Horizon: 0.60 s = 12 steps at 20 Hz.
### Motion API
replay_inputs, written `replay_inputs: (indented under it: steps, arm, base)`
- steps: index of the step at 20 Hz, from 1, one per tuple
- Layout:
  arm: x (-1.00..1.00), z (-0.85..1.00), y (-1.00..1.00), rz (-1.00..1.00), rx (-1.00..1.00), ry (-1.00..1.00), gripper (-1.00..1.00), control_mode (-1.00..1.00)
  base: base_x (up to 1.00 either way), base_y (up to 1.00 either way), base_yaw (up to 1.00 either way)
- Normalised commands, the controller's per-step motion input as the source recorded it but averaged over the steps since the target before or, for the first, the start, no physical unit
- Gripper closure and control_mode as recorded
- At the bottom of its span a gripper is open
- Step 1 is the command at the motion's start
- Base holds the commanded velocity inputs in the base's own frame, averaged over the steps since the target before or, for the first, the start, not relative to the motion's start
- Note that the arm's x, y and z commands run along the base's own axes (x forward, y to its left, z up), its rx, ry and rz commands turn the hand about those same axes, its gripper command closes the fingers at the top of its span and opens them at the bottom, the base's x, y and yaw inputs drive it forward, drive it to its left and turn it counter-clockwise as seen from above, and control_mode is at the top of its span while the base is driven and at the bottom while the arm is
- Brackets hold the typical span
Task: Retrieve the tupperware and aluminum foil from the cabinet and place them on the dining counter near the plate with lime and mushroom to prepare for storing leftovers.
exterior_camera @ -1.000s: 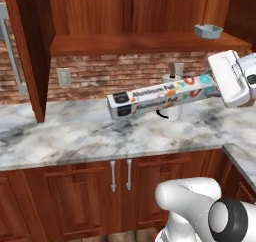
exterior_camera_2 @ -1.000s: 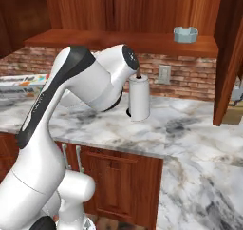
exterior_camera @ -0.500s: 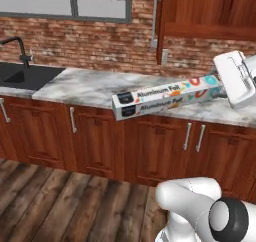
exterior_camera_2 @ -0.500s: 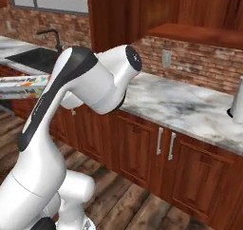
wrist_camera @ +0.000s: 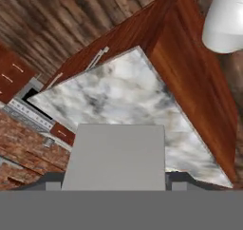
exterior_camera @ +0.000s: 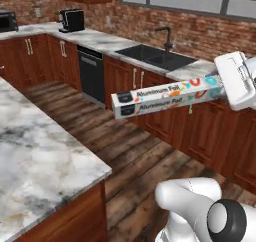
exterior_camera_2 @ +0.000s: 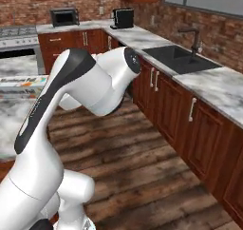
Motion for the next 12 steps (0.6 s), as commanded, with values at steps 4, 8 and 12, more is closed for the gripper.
replay_inputs:
  steps: [4,8,12]
  arm:
    - [0.00,0.00,0.00,0.00,0.00,0.00,1.00,1.00]
    - [0.00,0.00,0.00,0.00,0.00,0.00,1.00,1.00]
    - [0.00,0.00,0.00,0.00,0.00,0.00,1.00,1.00]
  base:
    - [-0.25,0.62,0.97]
    - [-0.33,0.53,0.99]
    - [-0.19,0.62,0.95]
